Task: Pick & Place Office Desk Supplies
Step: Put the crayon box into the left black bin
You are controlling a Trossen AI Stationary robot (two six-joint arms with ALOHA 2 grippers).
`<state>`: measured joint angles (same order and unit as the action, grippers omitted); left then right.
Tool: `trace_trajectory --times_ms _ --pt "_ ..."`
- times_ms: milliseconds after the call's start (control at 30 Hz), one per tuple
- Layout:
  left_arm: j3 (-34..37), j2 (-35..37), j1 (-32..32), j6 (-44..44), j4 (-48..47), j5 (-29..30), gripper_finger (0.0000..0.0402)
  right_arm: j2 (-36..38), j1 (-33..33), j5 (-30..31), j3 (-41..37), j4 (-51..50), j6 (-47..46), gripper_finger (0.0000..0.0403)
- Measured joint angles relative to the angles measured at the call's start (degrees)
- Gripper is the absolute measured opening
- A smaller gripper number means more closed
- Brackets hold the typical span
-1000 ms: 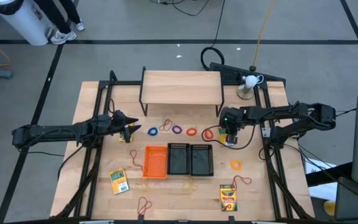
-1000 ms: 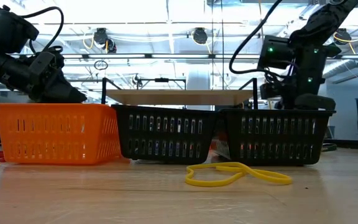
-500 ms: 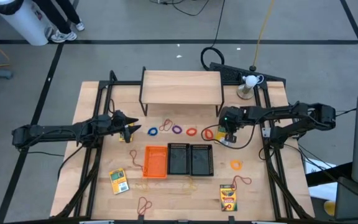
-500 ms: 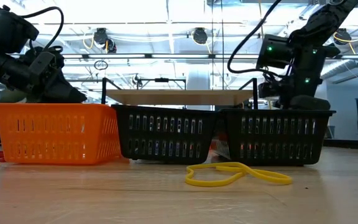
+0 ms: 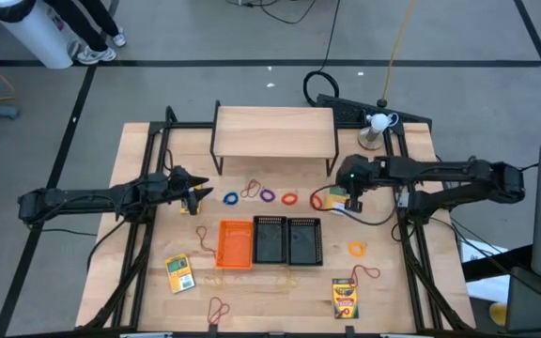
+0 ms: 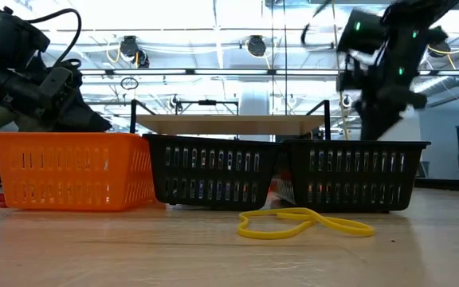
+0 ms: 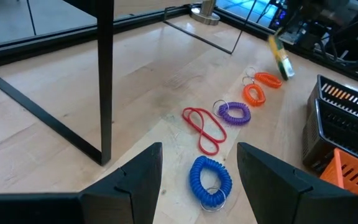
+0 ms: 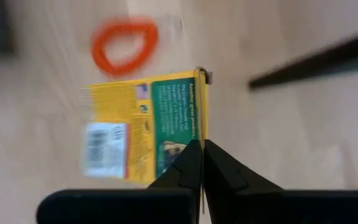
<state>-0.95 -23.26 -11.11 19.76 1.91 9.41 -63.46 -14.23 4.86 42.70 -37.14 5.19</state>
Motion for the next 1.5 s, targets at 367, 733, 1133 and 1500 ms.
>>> trace_trajectory --times_ms 367,733,1133,1500 --pt "0.01 0.01 0.0 1.58 0.02 0.09 0.0207 9.86 6.58 0.03 6.61 0.11 -4.13 0.0" --pt "0.09 0.01 0.0 0.27 0.82 0.25 0.0207 9.68 17.23 -0.37 10.29 13.31 -5.62 0.0" --pt "0.22 0.01 0.0 5.48 2.56 -0.56 0.0207 3.42 26.57 3.12 10.29 29.43 -2.97 0.0" --pt "0.11 0.01 0.02 6.46 2.78 -3.47 0.0207 -7.14 25.09 4.4 10.27 34.26 0.24 0.0"
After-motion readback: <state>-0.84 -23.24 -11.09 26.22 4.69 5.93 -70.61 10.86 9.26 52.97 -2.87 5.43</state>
